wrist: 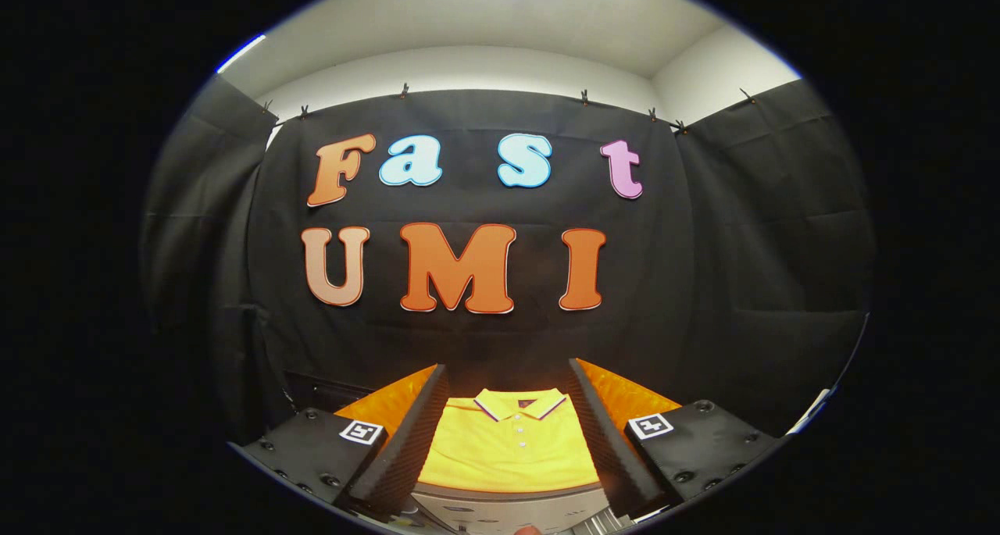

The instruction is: Put the clothes into the washing machine and then close the washing machine lid.

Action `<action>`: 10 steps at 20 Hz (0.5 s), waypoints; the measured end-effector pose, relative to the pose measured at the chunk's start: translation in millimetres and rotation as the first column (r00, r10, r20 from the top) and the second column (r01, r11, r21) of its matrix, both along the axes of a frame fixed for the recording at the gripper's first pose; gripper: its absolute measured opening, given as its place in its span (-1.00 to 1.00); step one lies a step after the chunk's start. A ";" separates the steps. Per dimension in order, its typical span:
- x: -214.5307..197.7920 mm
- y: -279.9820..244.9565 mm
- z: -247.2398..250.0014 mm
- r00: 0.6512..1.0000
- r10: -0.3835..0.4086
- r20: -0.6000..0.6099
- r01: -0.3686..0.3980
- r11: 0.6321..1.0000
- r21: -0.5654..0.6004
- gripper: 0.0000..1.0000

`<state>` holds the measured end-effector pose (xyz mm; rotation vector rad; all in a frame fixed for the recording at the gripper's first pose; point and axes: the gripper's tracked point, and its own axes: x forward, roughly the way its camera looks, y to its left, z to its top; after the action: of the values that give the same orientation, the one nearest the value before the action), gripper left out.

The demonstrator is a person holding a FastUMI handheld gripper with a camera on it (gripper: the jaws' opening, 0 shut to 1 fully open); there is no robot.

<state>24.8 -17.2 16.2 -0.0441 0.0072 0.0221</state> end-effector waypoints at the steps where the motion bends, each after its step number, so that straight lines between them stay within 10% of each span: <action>1: 0.5 -1.0 -0.4 1.000 0.001 -0.003 -0.001 1.000 0.000 0.96; 10: 6.8 -8.7 2.5 1.000 0.003 -0.002 -0.003 1.000 0.007 0.96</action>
<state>31.6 -26.0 18.7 -0.0374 0.0089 0.0249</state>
